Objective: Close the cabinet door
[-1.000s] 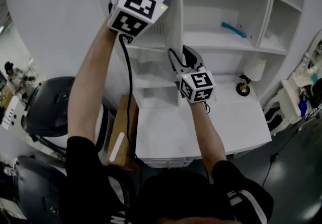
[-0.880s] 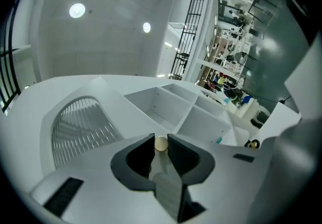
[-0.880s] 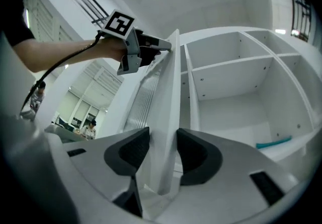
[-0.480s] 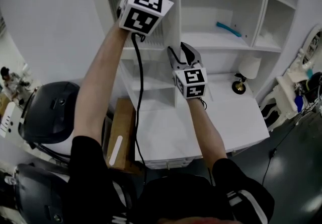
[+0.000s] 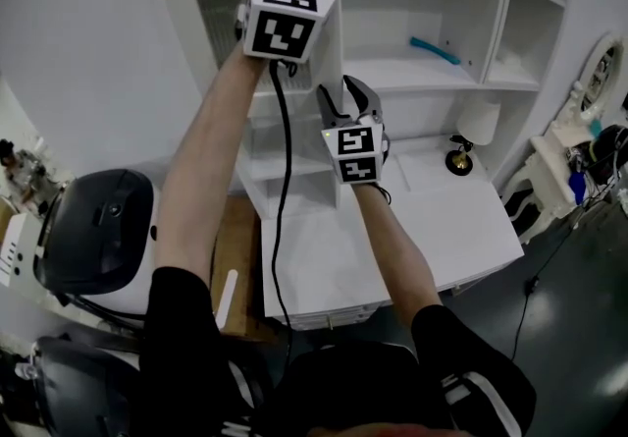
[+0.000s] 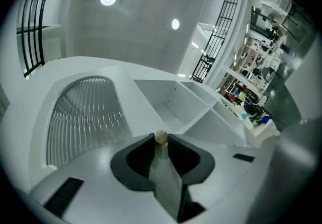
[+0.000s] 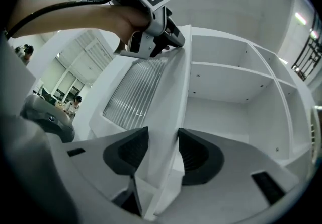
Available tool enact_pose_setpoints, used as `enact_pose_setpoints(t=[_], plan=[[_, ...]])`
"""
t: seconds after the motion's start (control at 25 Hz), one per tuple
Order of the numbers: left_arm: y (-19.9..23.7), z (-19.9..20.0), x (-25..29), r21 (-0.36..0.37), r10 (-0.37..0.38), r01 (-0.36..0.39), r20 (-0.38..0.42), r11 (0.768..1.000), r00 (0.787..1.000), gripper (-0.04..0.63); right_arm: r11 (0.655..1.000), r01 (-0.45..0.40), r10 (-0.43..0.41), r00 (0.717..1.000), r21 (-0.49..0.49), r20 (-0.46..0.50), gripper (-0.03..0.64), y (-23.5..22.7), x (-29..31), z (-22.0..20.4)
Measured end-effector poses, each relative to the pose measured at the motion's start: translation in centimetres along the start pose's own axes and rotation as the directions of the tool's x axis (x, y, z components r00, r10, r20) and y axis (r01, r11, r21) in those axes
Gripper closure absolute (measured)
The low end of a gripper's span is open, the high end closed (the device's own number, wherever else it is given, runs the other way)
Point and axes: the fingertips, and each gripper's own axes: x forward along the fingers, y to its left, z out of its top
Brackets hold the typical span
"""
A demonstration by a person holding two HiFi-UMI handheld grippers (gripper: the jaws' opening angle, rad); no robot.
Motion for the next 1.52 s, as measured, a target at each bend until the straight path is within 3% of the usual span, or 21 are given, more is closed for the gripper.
enact_pose_setpoints(t=[0.24,0.6,0.96,1.2,1.44,1.52], plan=[[0.3,-0.7,0.3,-0.142,0.037,-0.034,0.021,0.989,0.999,0.506,0.990,0.038,-0.039,0.999,-0.133,-0.004,0.425,-0.1,0.6,0.0],[-1.5,-4.2,-1.9,-0.158,0.009,-0.015,-0.037,0.987,0.999,0.506,0.977,0.041,-0.045,0.999,-0.208,-0.015,0.425,-0.3,1.9,-0.4],[-3.0,-7.3,-8.2,-0.257,0.018,-0.029,-0.045,0.966,0.999,0.507,0.970,0.023,-0.029,0.999,-0.243,-0.022,0.425,-0.8,3.2,-0.7],[-5.0,-11.2,-12.7,-0.347,0.050,-0.080,-0.095,0.934,0.994,0.507,0.974,0.011,-0.019,0.999,-0.228,-0.034,0.425,-1.0,3.7,-0.9],[-8.6,-15.8,-16.1,-0.424,0.058,-0.127,-0.171,0.897,0.984,0.506,0.962,-0.013,-0.008,0.997,-0.273,-0.075,0.430,-0.9,3.2,-1.2],[-9.7,-16.9,-17.0,-0.436,0.060,-0.140,-0.192,0.889,0.980,0.507,0.959,-0.035,0.004,0.994,-0.282,-0.108,0.458,-0.8,2.6,-2.0]])
